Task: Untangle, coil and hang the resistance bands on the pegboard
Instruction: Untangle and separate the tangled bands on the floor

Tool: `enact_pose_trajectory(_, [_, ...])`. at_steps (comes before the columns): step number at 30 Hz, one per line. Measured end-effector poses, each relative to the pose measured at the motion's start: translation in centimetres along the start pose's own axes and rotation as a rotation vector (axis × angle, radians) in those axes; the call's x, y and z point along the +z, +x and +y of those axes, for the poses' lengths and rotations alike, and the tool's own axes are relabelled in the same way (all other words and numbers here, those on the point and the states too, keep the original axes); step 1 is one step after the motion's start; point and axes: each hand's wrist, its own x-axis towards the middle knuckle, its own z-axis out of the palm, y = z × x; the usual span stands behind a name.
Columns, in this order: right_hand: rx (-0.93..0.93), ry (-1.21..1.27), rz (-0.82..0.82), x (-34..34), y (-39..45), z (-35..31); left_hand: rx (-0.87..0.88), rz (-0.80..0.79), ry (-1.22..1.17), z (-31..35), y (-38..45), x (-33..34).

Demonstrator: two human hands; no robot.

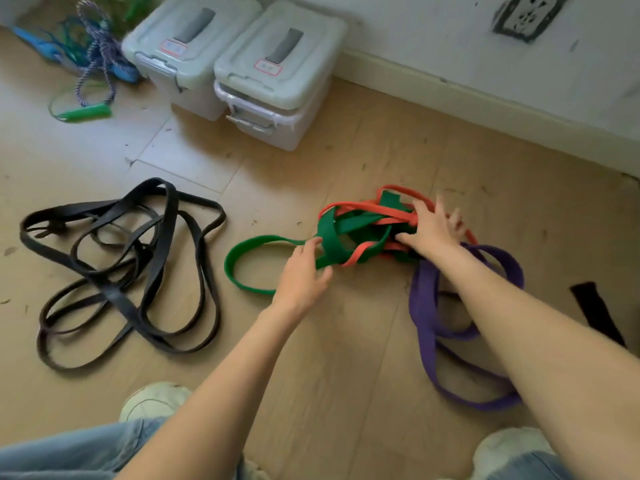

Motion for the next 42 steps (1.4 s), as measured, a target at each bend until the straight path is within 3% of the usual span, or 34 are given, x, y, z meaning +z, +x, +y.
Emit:
enact_pose_trajectory(2, [-0.071,0.111,0.015,-0.7,0.9,-0.1,0.0,-0.01,-0.083,0.5,0.2,0.1])
enact_pose_trajectory(4, [-0.208,0.304,0.017,-1.9,-0.1,-1.1,-0.063,-0.111,-0.343,1.5,0.3,0.0])
enact_pose_trajectory(6, [-0.306,0.575,-0.2,-3.8,-2.1,-2.2,-0.122,-0.239,-0.458,2.8,0.2,-0.5])
enact_pose_trajectory(8, [-0.332,0.782,-0.372,-6.3,-4.4,-2.9,-0.107,-0.316,-0.357,4.2,-0.3,-1.7])
enact_pose_trajectory(12, [-0.242,1.038,-0.342,-11.6,-8.5,-2.5,0.128,-0.231,-0.02,9.0,-1.4,-6.5])
enact_pose_trajectory(15, [-0.342,1.154,-0.389,-16.0,-12.4,-2.5,0.313,-0.144,0.362,13.4,-3.2,-10.4])
enact_pose_trajectory(18, [-0.462,1.098,-0.389,-20.9,-15.9,-3.2,0.387,-0.071,0.554,16.9,-6.0,-14.4])
enact_pose_trajectory(24, [-0.364,0.188,0.335,-25.1,-19.3,-2.2,0.405,-0.03,0.141,20.0,-11.8,-21.3])
enact_pose_trajectory(26, [-0.329,0.104,0.532,-25.2,-20.4,-1.8,0.335,-0.085,-0.033,20.2,-13.3,-21.5])
enact_pose_trajectory(30, [-0.496,0.143,0.486,-23.1,-24.3,-1.6,0.175,-0.149,-0.332,19.9,-14.6,-21.6])
enact_pose_trajectory(32, [-0.629,0.299,0.448,-21.4,-27.1,-1.9,0.12,-0.189,-0.524,20.3,-14.9,-21.8])
enact_pose_trajectory(34, [-0.655,0.486,0.199,-20.4,-29.4,-2.5,0.042,-0.262,-0.716,21.0,-15.2,-21.8])
enact_pose_trajectory(36, [-0.631,0.43,0.07,-19.1,-30.2,-3.1,-0.034,-0.374,-0.907,21.7,-15.5,-21.8])
enact_pose_trajectory(38, [-0.632,0.236,0.263,-18.0,-30.1,-3.5,-0.08,-0.461,-1.09,22.5,-16.1,-22.2])
enact_pose_trajectory(40, [-0.641,0.232,0.433,-18.2,-29.6,-3.8,-0.064,-0.467,-1.186,23.0,-16.5,-22.4])
enact_pose_trajectory(42, [-0.59,0.345,0.431,-19.4,-28.8,-3.1,0.001,-0.344,-1.014,22.6,-15.9,-22.0])
